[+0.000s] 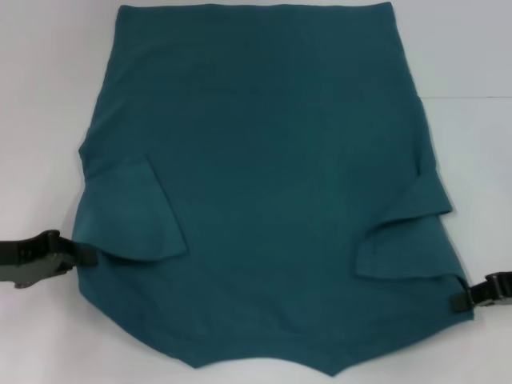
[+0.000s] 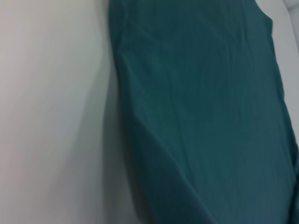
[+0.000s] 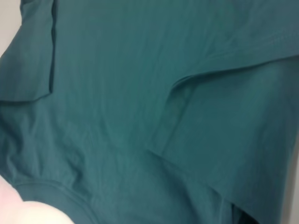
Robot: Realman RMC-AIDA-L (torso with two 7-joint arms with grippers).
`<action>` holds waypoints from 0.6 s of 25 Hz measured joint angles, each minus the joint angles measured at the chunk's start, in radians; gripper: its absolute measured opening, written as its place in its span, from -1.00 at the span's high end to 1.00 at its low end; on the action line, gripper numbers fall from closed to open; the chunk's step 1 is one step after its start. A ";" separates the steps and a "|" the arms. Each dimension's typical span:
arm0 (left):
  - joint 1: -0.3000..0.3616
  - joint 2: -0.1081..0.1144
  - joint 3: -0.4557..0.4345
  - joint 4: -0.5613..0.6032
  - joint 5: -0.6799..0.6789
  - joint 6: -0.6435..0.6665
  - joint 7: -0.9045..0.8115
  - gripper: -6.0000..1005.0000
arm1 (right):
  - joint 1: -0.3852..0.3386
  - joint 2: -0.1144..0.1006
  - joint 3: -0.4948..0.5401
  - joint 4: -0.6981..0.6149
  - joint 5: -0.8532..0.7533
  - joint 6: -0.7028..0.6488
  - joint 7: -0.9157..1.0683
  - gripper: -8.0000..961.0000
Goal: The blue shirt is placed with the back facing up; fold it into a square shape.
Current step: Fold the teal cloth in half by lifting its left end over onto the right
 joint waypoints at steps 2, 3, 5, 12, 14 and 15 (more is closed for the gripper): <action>0.006 0.004 0.005 0.016 0.005 0.038 0.007 0.81 | -0.006 -0.011 0.008 -0.003 0.002 -0.041 0.000 0.87; 0.010 0.005 0.008 0.025 0.006 0.057 0.008 0.80 | -0.009 -0.017 0.013 -0.004 0.002 -0.063 -0.002 0.88; 0.017 0.007 0.010 0.038 0.007 0.081 0.009 0.80 | -0.016 -0.029 0.021 -0.005 0.001 -0.110 -0.008 0.92; 0.073 0.013 0.010 0.107 0.082 0.231 0.011 0.79 | -0.045 -0.057 0.014 -0.005 -0.004 -0.226 -0.025 0.91; 0.083 0.010 0.011 0.113 0.104 0.249 0.016 0.78 | -0.055 -0.057 0.014 -0.005 -0.004 -0.239 -0.031 0.92; 0.086 0.009 0.011 0.113 0.110 0.256 0.020 0.78 | -0.058 -0.057 0.017 -0.005 -0.004 -0.236 -0.033 0.91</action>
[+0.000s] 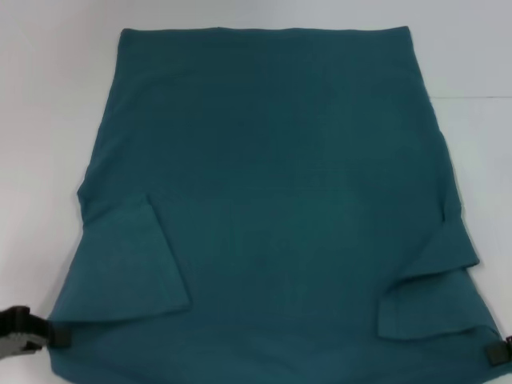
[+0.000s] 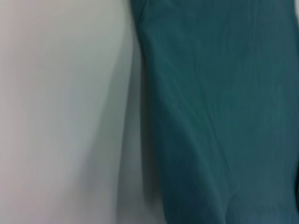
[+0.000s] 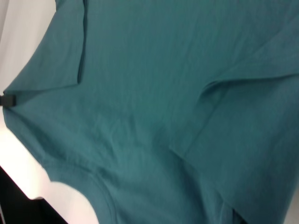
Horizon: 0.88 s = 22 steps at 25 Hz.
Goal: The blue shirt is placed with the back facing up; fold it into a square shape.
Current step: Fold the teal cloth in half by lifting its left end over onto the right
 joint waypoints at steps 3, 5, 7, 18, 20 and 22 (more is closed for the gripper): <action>-0.010 -0.001 0.000 -0.005 -0.001 0.001 0.003 0.78 | 0.000 0.000 0.036 0.001 0.005 0.032 0.001 0.90; -0.035 0.002 -0.003 -0.017 -0.007 -0.011 -0.003 0.77 | 0.012 0.003 0.106 0.002 0.010 0.062 0.014 0.90; -0.079 0.008 -0.007 -0.047 -0.010 -0.042 -0.021 0.77 | 0.028 0.011 0.180 0.006 0.020 0.081 0.027 0.89; -0.291 0.020 -0.001 -0.200 -0.011 -0.385 -0.115 0.75 | 0.089 0.057 0.252 0.010 0.230 0.344 0.059 0.86; -0.324 0.018 0.000 -0.223 -0.011 -0.454 -0.117 0.75 | 0.108 0.071 0.244 0.011 0.232 0.423 0.052 0.85; -0.348 0.013 0.000 -0.237 -0.011 -0.523 -0.122 0.74 | 0.122 0.082 0.218 0.011 0.228 0.502 0.048 0.85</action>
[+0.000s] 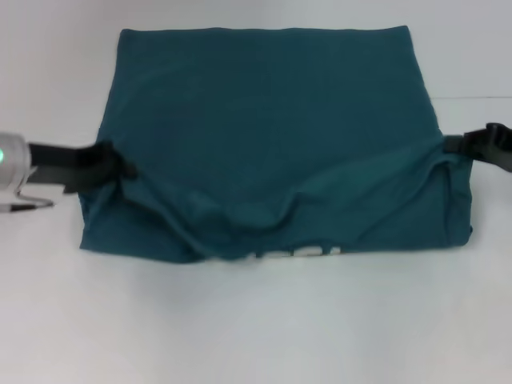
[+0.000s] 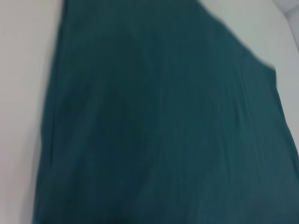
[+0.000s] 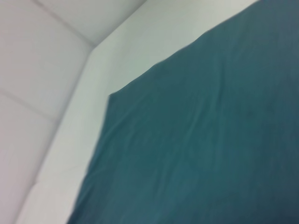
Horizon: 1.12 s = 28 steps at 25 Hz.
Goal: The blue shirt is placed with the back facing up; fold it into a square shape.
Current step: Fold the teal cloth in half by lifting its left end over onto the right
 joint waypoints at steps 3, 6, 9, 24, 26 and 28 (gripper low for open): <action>-0.025 -0.014 0.000 -0.016 -0.004 -0.130 -0.006 0.74 | 0.020 0.017 -0.058 0.002 -0.001 0.129 0.000 0.84; -0.041 -0.035 0.034 -0.039 -0.012 -0.304 0.004 0.73 | 0.036 0.032 -0.120 0.014 -0.002 0.252 0.002 0.83; -0.044 -0.045 0.081 -0.050 -0.012 -0.383 0.002 0.73 | 0.054 0.038 -0.185 0.039 -0.004 0.367 0.006 0.82; -0.109 -0.061 0.165 -0.120 -0.010 -0.607 -0.006 0.70 | 0.147 0.004 -0.282 0.078 -0.029 0.516 0.048 0.78; -0.111 -0.060 0.167 -0.122 -0.011 -0.620 -0.017 0.70 | 0.165 -0.003 -0.288 0.080 -0.068 0.520 0.071 0.77; -0.111 -0.060 0.167 -0.122 -0.010 -0.628 -0.029 0.69 | 0.186 -0.006 -0.288 0.080 -0.106 0.528 0.090 0.77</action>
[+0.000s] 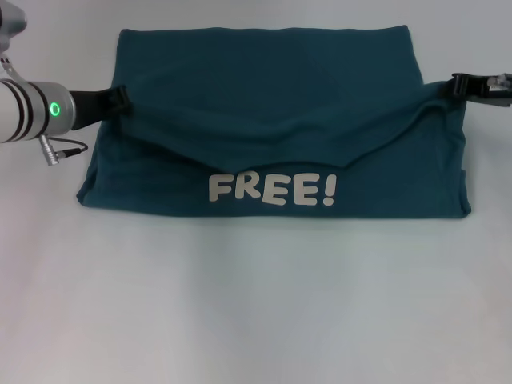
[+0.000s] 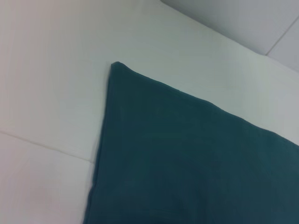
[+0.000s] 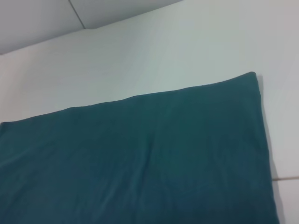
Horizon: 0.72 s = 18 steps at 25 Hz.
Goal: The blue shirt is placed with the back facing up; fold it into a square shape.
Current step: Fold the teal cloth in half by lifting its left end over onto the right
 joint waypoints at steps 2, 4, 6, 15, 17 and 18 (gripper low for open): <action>0.002 0.000 -0.001 0.000 0.000 -0.007 -0.008 0.69 | 0.005 0.001 0.000 0.000 -0.004 0.003 0.001 0.76; 0.004 0.000 -0.001 0.000 -0.001 -0.014 -0.019 0.68 | 0.013 0.003 0.000 0.000 -0.005 0.008 0.001 0.76; 0.004 0.001 0.001 0.000 -0.001 -0.019 -0.027 0.68 | 0.022 0.006 0.000 0.000 -0.006 0.015 0.001 0.75; -0.008 0.002 0.001 0.004 -0.002 -0.027 -0.029 0.66 | 0.059 0.001 0.000 0.000 -0.006 0.029 0.000 0.73; -0.012 0.002 0.001 0.004 -0.002 -0.031 -0.028 0.66 | 0.062 0.002 0.000 0.000 -0.006 0.031 -0.003 0.72; -0.013 0.002 0.003 0.003 -0.002 -0.034 -0.027 0.66 | 0.063 0.003 -0.001 0.001 -0.006 0.033 -0.004 0.72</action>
